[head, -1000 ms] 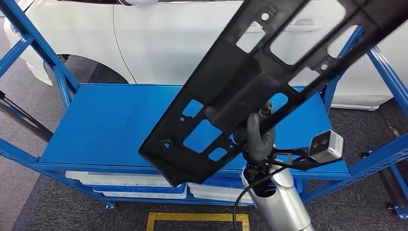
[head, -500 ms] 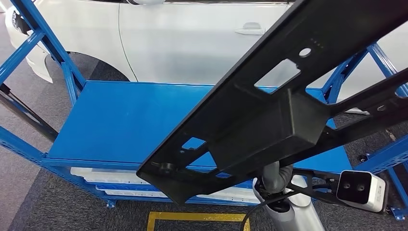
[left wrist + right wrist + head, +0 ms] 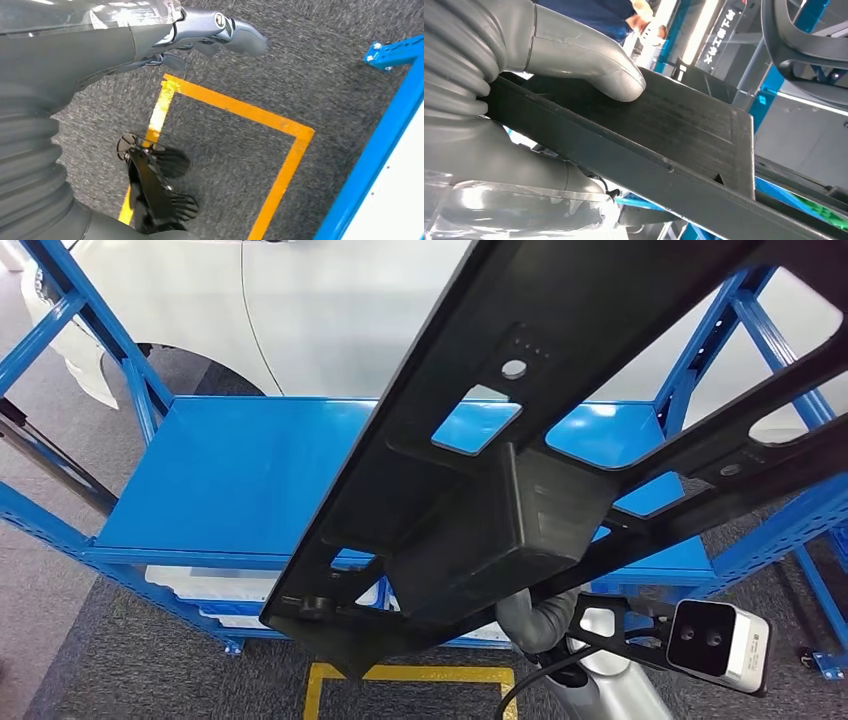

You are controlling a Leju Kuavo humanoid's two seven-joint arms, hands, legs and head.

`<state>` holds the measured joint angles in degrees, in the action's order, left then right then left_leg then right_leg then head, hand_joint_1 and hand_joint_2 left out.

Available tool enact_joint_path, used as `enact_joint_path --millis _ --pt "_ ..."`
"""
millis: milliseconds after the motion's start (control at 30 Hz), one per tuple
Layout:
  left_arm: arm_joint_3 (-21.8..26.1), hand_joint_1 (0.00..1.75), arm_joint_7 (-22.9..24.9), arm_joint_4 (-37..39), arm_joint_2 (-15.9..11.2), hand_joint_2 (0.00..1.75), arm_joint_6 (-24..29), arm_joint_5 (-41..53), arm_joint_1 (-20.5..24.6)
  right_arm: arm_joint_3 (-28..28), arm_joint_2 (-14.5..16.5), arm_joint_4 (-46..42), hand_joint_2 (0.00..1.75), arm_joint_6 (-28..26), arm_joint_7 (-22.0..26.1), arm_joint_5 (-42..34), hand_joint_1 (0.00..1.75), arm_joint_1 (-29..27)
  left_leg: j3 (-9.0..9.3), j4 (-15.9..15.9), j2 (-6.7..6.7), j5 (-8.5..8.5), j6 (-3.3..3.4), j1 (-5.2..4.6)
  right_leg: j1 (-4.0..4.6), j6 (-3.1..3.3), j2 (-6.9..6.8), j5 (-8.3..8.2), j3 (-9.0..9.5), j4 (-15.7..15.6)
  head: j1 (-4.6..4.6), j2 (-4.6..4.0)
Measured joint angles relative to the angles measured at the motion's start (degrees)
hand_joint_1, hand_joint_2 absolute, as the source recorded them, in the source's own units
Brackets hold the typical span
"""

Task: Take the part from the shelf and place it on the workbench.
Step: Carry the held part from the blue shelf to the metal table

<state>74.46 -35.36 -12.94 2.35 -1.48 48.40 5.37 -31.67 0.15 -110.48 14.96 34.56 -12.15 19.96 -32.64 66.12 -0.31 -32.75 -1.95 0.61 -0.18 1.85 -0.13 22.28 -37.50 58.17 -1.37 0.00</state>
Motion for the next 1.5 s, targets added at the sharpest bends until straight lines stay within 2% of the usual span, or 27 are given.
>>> enact_joint_path --millis 67,100,200,233,300,367,400,433,467,500,567,633,733,800,867,900,933,967,1033,1100,1167,1233,1267,1367,1400,1433,1500 --pt "-0.06 0.00 0.13 0.00 -0.09 1.75 0.11 0.09 0.23 -0.10 -0.31 -0.43 1.75 -0.23 0.01 -0.25 1.75 0.18 4.77 -7.79 0.00 1.94 0.78 -0.36 0.13 -0.43 0.01 -0.91 -0.45 -0.14 0.05 0.00" --pt "-0.09 0.00 0.24 0.00 -0.13 1.75 0.20 0.10 0.32 -0.14 -0.44 -0.62 1.75 -0.38 0.01 -0.37 1.75 0.31 5.63 -9.58 0.00 2.38 1.16 -0.59 0.11 -0.77 0.00 -1.32 -0.54 -0.24 0.01 0.00" --pt "-0.13 0.00 0.51 0.00 -0.20 1.75 0.40 0.13 0.33 -0.30 -0.83 -0.81 1.75 -0.67 0.00 -0.65 1.75 0.56 4.90 -10.18 0.09 3.91 2.13 -0.84 -0.11 -1.82 0.00 -2.36 -0.68 -0.71 -0.06 -0.01" --pt "-0.15 0.00 0.60 0.00 -0.21 1.75 0.48 0.15 0.35 -0.37 -0.98 -0.85 1.75 -0.70 0.00 -0.76 1.75 0.61 4.49 -10.42 0.20 4.67 2.50 -0.72 -0.13 -2.08 0.04 -1.57 -1.03 -0.28 -0.01 -0.01" --pt "-0.22 0.00 0.80 0.00 -0.19 1.75 0.68 0.24 0.46 -0.52 -1.31 -0.92 1.75 -0.81 -0.02 -0.98 1.75 0.73 3.19 -10.75 0.45 6.28 3.05 -0.45 -0.23 -2.53 0.12 3.34 -2.61 3.98 0.22 -0.01" --pt "-0.30 0.00 0.95 0.00 -0.17 1.75 0.85 0.37 0.49 -0.66 -1.61 -0.95 1.75 -0.93 -0.05 -1.14 1.75 0.80 1.42 -10.63 0.54 7.61 3.23 -0.46 -0.37 -3.00 0.13 9.00 -4.53 11.85 0.41 -0.01" --pt "-0.31 0.00 0.98 0.00 -0.17 1.75 0.89 0.45 0.48 -0.73 -1.74 -0.95 1.75 -0.99 -0.08 -1.19 1.75 0.80 0.49 -10.46 0.59 8.23 3.18 -0.46 -0.47 -3.22 0.13 10.14 -4.86 15.00 0.43 -0.01" --pt "-0.32 0.00 1.02 0.00 -0.16 1.75 0.91 0.55 0.48 -0.80 -1.86 -0.95 1.75 -1.09 -0.13 -1.22 1.75 0.80 -0.47 -10.23 0.63 8.77 3.07 -0.43 -0.58 -3.39 0.12 9.95 -4.31 16.43 0.41 0.00" --pt "-0.34 0.00 1.05 0.00 -0.15 1.75 0.91 0.67 0.48 -0.87 -1.94 -0.96 1.75 -1.25 -0.25 -1.23 1.75 0.82 -1.43 -9.87 0.65 9.23 2.91 -0.38 -0.71 -3.52 0.11 8.77 -2.62 15.54 0.42 0.00" --pt "-0.37 0.00 1.07 0.00 -0.14 1.75 0.91 0.78 0.50 -0.92 -2.00 -1.02 1.75 -1.45 -0.39 -1.21 1.75 0.87 -2.33 -9.38 0.66 9.58 2.71 -0.31 -0.86 -3.62 0.10 7.38 0.04 12.66 0.42 0.00" --pt "-0.45 0.00 1.11 0.00 -0.14 1.75 0.95 0.98 0.53 -1.00 -2.06 -1.28 1.75 -1.81 -0.69 -1.13 1.75 1.07 -3.87 -8.20 0.63 10.06 2.19 -0.29 -0.91 -3.42 0.14 6.96 5.78 4.92 0.39 0.00" --pt "-0.58 0.00 1.12 0.00 -0.14 1.75 0.99 1.12 0.58 -1.08 -2.13 -1.59 1.75 -2.01 -0.86 -0.93 1.75 1.27 -4.54 -7.52 0.57 10.56 1.52 -0.40 -0.68 -2.62 0.31 8.01 8.08 1.03 0.39 0.00" --pt "-0.76 0.00 1.11 0.00 -0.15 1.75 1.02 1.16 0.50 -1.21 -2.19 -1.75 1.75 -2.31 -0.97 -0.48 1.75 1.40 -5.07 -7.34 0.48 10.87 0.40 -0.16 -0.58 -1.01 0.25 6.77 7.19 0.57 0.53 -0.01" --pt "-0.82 0.00 1.10 0.00 -0.16 1.75 1.02 1.17 0.41 -1.31 -2.19 -1.85 1.75 -2.59 -1.01 -0.24 1.75 1.48 -6.30 -4.04 0.43 6.75 -0.21 0.08 -0.70 -0.19 0.04 5.29 5.85 0.25 0.39 -0.01" --pt "-0.87 0.00 1.10 0.00 -0.17 1.75 1.06 1.21 0.47 -1.39 -2.18 -1.95 1.75 -2.81 -1.04 -0.11 1.75 1.56 -7.82 3.06 0.43 0.85 -0.68 0.14 -0.57 0.08 0.01 3.92 4.18 0.26 0.25 -0.01" --pt "-0.90 0.00 1.10 0.00 -0.19 1.75 1.08 1.23 0.52 -1.41 -2.18 -1.95 1.75 -2.87 -1.07 -0.08 1.75 1.63 -8.18 6.36 0.43 -0.59 -0.81 0.14 -0.48 0.10 -0.03 3.27 3.33 0.31 0.24 -0.01" --pt "-0.93 0.00 1.13 0.00 -0.19 1.75 1.10 1.24 0.56 -1.43 -2.19 -1.92 1.75 -2.91 -1.09 -0.13 1.75 1.71 -7.92 8.42 0.43 -0.65 -0.83 0.14 -0.39 0.09 -0.06 2.63 2.48 0.36 0.24 -0.01" --pt "-0.97 0.00 1.15 0.00 -0.19 1.75 1.11 1.24 0.57 -1.45 -2.19 -1.89 1.75 -2.94 -1.11 -0.19 1.75 1.81 -6.79 8.55 0.43 0.47 -0.73 0.14 -0.30 0.06 -0.09 2.02 1.66 0.41 0.24 -0.01" --pt "-1.09 0.00 1.19 0.00 -0.28 1.75 1.15 1.24 0.65 -1.45 -2.19 -1.86 1.75 -2.98 -1.10 -0.33 1.75 2.08 -1.47 2.91 0.39 3.18 -0.04 -0.01 -0.13 -0.07 -0.08 0.79 0.27 0.48 0.23 0.00" --pt "-1.24 0.00 1.23 0.00 -0.47 1.75 1.19 1.28 0.90 -1.45 -2.18 -1.86 1.75 -3.10 -1.10 -0.43 1.75 2.37 4.90 -5.88 0.36 2.77 0.84 -0.43 -0.01 -0.50 -0.12 -0.30 -0.34 0.41 0.28 -0.01" --pt "-1.30 0.00 1.35 0.00 -0.57 1.75 1.28 1.32 1.09 -1.48 -2.19 -1.80 1.75 -3.50 -1.11 -0.70 1.75 2.72 7.27 -10.15 0.35 1.89 1.42 -0.92 -0.16 -1.19 -0.27 -1.42 -0.31 0.00 0.07 -0.01" --pt "-1.31 0.00 1.59 0.00 -0.57 1.75 1.42 1.27 1.11 -1.50 -2.31 -1.47 1.75 -4.12 -1.07 -1.20 1.75 2.99 6.51 -10.94 0.49 3.38 2.02 -0.83 -0.28 -1.87 -0.27 -1.90 -0.54 -0.37 -0.16 0.00" --pt "-1.31 0.00 1.71 0.00 -0.54 1.75 1.49 1.22 1.13 -1.50 -2.45 -1.19 1.75 -4.35 -0.94 -1.48 1.75 3.08 5.91 -11.28 0.64 4.31 2.41 -0.68 -0.28 -2.11 -0.18 -0.68 -1.02 0.33 -0.11 0.00" --pt "-1.30 0.00 1.89 0.00 -0.29 1.75 1.88 0.88 1.08 -1.49 -3.20 0.29 1.75 -4.20 0.42 -2.28 1.75 3.14 3.21 -11.57 0.93 6.95 3.09 -0.53 -0.44 -2.69 -0.02 7.69 -3.52 8.90 0.22 0.00" --pt "-1.29 0.00 1.87 0.00 -0.20 1.75 2.03 0.72 0.99 -1.49 -3.48 0.94 1.75 -3.92 1.13 -2.44 1.75 3.06 2.14 -11.42 0.95 7.70 3.06 -0.54 -0.50 -2.88 -0.02 9.45 -4.17 12.66 0.25 0.00" --pt "-1.27 0.00 1.83 0.00 -0.08 1.75 2.15 0.52 0.91 -1.50 -3.76 1.60 1.75 -3.58 1.85 -2.53 1.75 2.95 0.99 -11.16 0.97 8.41 3.00 -0.54 -0.58 -3.05 -0.02 9.72 -4.24 15.40 0.26 0.00" --pt "-1.23 0.00 1.64 0.00 0.14 1.75 2.30 0.21 0.78 -1.54 -4.14 2.66 1.75 -3.02 2.88 -2.47 1.75 2.74 -1.39 -10.32 1.00 9.57 2.74 -0.46 -0.74 -3.26 -0.03 7.03 -1.74 15.29 0.26 0.00"
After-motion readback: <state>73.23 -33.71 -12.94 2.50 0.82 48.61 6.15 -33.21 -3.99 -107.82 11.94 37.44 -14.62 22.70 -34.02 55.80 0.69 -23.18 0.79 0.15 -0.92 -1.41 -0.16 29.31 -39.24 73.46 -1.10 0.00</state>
